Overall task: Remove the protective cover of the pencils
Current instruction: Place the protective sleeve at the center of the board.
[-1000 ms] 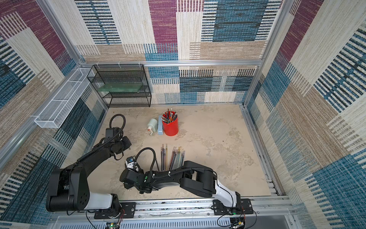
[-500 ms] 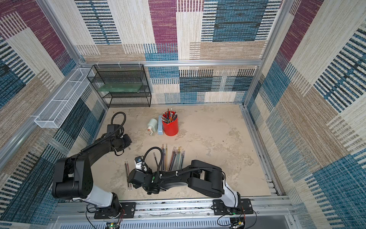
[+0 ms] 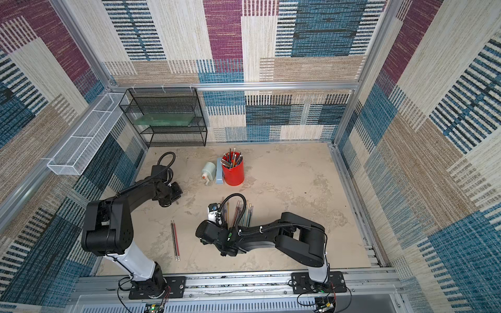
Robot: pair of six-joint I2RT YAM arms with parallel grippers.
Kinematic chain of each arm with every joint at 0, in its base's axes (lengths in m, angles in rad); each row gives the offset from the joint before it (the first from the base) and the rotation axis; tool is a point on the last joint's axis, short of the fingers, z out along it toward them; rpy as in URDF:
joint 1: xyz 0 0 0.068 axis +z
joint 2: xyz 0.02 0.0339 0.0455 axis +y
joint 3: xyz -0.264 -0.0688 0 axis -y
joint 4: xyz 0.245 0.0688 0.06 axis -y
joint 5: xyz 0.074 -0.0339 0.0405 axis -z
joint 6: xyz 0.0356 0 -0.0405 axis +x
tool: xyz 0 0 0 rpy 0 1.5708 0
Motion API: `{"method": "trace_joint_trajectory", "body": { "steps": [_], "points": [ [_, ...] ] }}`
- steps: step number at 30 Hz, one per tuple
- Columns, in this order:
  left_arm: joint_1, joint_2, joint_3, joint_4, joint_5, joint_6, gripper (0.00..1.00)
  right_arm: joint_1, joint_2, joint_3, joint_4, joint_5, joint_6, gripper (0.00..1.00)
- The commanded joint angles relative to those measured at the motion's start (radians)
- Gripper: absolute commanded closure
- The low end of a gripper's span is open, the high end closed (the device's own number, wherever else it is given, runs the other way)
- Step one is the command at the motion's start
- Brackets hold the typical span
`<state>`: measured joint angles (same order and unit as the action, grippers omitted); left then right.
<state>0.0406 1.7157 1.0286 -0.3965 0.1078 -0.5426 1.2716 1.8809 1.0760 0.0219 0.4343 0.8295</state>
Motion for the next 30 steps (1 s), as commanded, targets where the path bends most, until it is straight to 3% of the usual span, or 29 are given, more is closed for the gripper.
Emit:
{"method": "trace_joint_trajectory", "body": {
  "steps": [1, 30],
  "points": [
    [-0.002, 0.010, 0.013, -0.035, -0.001, 0.030, 0.97, -0.002, -0.007, -0.002, 0.033, 0.023, 0.016, 0.34],
    [-0.004, 0.034, 0.040, -0.064, -0.011, 0.030, 0.79, -0.009, -0.009, 0.024, -0.030, 0.049, 0.018, 0.32]
  ]
}}
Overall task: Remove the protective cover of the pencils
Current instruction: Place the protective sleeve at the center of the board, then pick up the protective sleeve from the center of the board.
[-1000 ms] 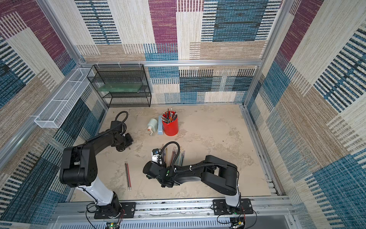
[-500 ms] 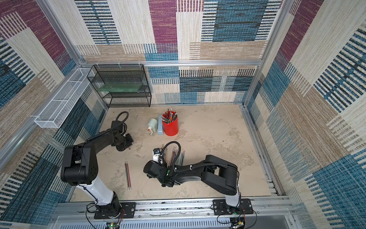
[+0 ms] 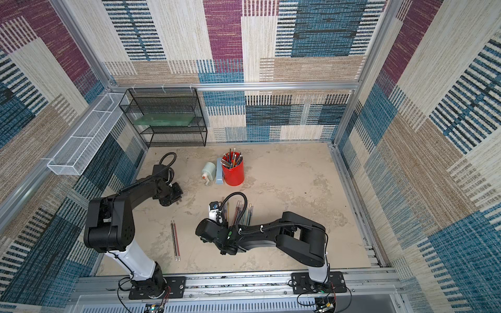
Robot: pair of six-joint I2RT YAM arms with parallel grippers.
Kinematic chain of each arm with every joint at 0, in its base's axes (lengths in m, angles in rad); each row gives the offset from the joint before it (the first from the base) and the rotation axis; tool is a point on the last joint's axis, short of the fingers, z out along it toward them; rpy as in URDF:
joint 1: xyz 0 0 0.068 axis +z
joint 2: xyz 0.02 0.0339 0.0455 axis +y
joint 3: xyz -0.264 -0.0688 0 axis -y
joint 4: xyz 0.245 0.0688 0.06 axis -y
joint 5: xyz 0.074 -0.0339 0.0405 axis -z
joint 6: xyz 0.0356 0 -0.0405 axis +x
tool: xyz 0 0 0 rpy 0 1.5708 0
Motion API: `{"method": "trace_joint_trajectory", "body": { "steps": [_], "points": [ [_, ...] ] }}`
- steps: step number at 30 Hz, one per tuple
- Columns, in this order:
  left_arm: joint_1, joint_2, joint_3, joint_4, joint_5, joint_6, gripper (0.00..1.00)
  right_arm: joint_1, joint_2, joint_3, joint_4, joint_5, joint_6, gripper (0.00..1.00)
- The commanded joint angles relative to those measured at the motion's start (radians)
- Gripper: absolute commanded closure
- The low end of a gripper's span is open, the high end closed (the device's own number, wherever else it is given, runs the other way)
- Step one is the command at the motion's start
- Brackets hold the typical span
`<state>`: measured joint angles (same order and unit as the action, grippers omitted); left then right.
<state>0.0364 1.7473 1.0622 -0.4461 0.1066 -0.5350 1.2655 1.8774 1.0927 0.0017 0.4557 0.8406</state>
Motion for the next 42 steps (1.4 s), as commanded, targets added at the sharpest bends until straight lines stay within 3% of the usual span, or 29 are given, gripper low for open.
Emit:
{"method": "trace_joint_trajectory", "body": {
  "steps": [1, 8, 15, 18, 23, 28, 31, 42],
  "points": [
    [0.000, 0.004, 0.007, -0.014, -0.009, 0.023, 0.79, -0.003, -0.006, 0.010, -0.012, 0.029, 0.007, 0.32],
    [0.000, 0.004, 0.007, -0.015, -0.006, 0.024, 0.88, -0.015, 0.003, 0.038, -0.078, 0.065, 0.005, 0.31],
    [0.000, -0.012, 0.003, -0.001, 0.012, 0.031, 0.88, -0.035, 0.001, 0.042, -0.110, 0.074, 0.001, 0.31],
    [-0.004, -0.027, -0.003, 0.029, 0.046, 0.033, 0.86, -0.045, -0.003, 0.055, -0.140, 0.097, -0.009, 0.30],
    [-0.053, -0.059, 0.012, 0.061, 0.123, 0.024, 0.74, -0.066, 0.004, 0.058, -0.144, 0.084, -0.023, 0.30],
    [-0.173, -0.043, 0.080, -0.019, -0.006, 0.001, 0.69, -0.070, 0.033, 0.071, -0.146, 0.058, -0.023, 0.32],
    [-0.182, 0.001, 0.094, -0.019, -0.011, -0.015, 0.71, -0.069, 0.038, 0.068, -0.146, 0.055, -0.024, 0.32],
    [-0.190, 0.083, 0.143, -0.017, -0.014, 0.021, 0.63, -0.070, 0.033, 0.047, -0.141, 0.050, -0.018, 0.32]
  ]
}}
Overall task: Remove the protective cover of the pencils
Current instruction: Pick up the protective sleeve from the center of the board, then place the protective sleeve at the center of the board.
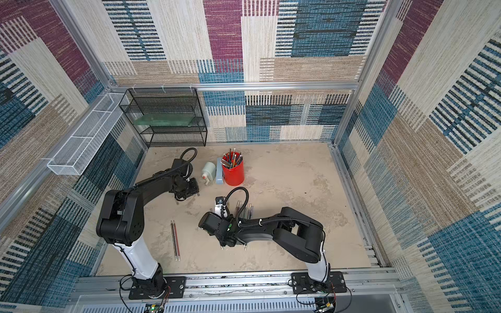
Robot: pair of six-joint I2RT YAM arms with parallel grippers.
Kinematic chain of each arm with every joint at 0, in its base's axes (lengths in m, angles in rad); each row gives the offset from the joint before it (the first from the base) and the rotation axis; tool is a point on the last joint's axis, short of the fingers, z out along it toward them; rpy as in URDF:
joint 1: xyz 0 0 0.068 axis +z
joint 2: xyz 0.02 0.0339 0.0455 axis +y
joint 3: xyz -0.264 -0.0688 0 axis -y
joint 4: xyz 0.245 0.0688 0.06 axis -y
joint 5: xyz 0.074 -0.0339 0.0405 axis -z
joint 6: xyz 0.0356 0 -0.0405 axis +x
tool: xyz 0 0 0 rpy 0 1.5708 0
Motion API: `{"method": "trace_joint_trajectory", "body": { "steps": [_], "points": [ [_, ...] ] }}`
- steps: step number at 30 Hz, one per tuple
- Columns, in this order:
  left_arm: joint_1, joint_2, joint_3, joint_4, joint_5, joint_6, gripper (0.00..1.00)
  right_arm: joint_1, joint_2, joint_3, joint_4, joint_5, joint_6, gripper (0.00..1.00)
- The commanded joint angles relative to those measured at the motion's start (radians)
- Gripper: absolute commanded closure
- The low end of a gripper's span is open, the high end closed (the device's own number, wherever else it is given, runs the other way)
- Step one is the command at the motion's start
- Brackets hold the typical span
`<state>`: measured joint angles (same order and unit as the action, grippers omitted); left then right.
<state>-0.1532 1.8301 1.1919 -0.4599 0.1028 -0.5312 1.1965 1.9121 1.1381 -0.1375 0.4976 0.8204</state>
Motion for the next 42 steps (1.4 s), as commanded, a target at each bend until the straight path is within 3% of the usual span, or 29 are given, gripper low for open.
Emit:
{"method": "trace_joint_trajectory", "body": {
  "steps": [1, 15, 20, 26, 42],
  "points": [
    [0.000, -0.001, 0.015, -0.005, -0.011, 0.017, 0.63, 0.000, 0.000, 0.004, -0.002, 0.004, 0.002, 0.32],
    [-0.005, 0.125, 0.094, -0.067, -0.042, 0.027, 0.69, 0.000, 0.005, 0.009, -0.010, -0.001, 0.005, 0.33],
    [-0.005, 0.112, 0.083, -0.095, -0.086, 0.025, 0.83, 0.006, 0.004, 0.008, -0.011, -0.001, 0.009, 0.33],
    [-0.002, 0.079, 0.055, -0.113, -0.118, 0.014, 0.89, 0.008, -0.001, 0.001, -0.013, 0.001, 0.013, 0.34],
    [0.091, 0.072, 0.090, -0.197, -0.148, 0.039, 0.92, 0.011, -0.008, -0.026, 0.006, 0.000, 0.019, 0.33]
  ]
}}
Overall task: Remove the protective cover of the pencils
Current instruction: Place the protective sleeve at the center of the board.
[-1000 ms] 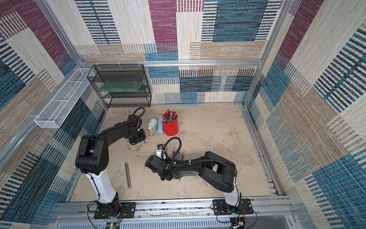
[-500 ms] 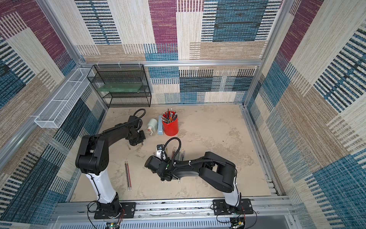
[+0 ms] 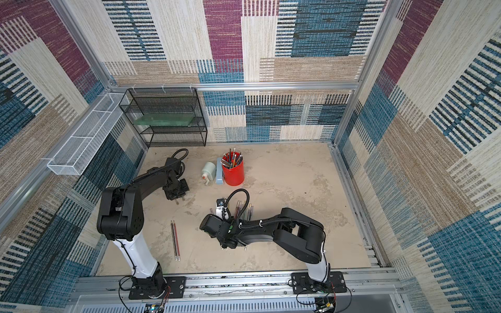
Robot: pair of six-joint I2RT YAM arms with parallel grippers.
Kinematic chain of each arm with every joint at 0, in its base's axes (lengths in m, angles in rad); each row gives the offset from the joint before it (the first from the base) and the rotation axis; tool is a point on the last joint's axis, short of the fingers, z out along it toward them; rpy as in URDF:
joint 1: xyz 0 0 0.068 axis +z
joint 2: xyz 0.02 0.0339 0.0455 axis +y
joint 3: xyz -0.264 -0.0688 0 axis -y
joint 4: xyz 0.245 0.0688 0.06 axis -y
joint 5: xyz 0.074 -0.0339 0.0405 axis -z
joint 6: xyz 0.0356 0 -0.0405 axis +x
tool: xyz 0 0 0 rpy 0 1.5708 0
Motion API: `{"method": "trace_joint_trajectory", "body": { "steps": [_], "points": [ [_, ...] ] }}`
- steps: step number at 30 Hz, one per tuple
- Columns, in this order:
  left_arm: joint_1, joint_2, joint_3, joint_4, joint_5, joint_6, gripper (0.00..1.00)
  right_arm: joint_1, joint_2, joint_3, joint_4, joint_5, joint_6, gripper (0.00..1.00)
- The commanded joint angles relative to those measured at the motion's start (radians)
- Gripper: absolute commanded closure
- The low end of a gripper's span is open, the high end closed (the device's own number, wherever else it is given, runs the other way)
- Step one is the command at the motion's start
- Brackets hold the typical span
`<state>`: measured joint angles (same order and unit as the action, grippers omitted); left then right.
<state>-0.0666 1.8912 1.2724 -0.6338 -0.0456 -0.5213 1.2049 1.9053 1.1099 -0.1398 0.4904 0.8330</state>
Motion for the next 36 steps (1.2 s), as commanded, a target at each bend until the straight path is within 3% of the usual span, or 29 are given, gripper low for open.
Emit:
{"method": "trace_joint_trajectory", "body": {
  "steps": [1, 9, 36],
  "points": [
    [0.004, 0.011, 0.010, -0.024, -0.002, 0.030, 0.92, 0.002, 0.000, 0.004, 0.009, 0.005, 0.005, 0.33],
    [0.014, 0.023, 0.021, -0.043, -0.018, 0.014, 0.90, 0.011, 0.019, 0.023, -0.008, -0.001, 0.001, 0.34],
    [0.024, 0.009, -0.003, -0.035, -0.011, 0.009, 0.79, 0.018, 0.128, 0.145, -0.114, -0.008, -0.015, 0.55]
  ]
}}
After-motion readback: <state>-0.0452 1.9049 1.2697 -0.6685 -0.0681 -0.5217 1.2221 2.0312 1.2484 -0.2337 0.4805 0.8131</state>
